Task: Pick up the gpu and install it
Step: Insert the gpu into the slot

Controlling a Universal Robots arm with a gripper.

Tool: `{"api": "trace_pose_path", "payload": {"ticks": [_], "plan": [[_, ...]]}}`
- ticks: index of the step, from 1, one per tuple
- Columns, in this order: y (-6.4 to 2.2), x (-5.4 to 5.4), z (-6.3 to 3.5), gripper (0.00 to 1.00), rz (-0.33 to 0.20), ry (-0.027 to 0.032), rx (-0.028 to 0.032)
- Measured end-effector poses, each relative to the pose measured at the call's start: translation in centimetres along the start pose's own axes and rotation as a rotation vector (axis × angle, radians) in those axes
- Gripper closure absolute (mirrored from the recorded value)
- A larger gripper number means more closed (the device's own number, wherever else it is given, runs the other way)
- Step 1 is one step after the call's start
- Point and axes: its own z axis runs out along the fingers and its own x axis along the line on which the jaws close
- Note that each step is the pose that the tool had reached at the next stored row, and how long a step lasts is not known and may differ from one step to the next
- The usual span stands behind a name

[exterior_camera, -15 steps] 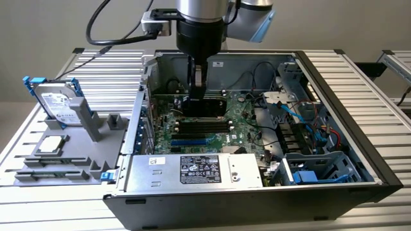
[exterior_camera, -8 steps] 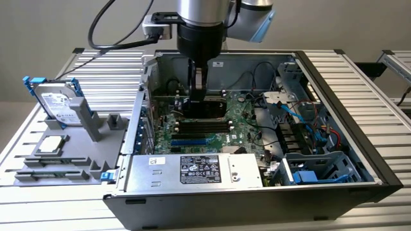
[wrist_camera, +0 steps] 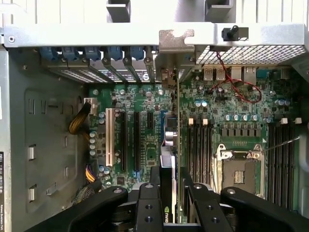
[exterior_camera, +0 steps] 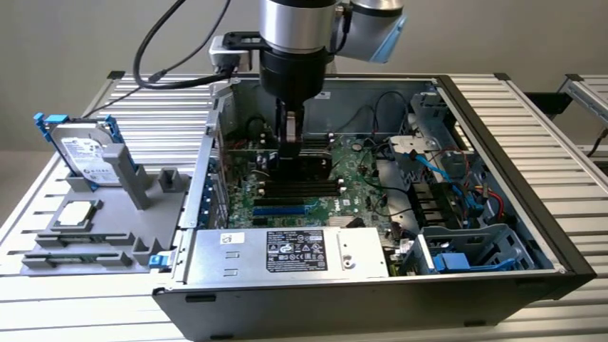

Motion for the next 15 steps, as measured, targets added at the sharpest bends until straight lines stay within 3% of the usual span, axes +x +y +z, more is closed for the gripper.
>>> {"api": "trace_pose_path", "payload": {"ticks": [15], "plan": [[0.02, 0.0, 2.52, 0.73, 0.000, -0.0015, 0.0004]]}}
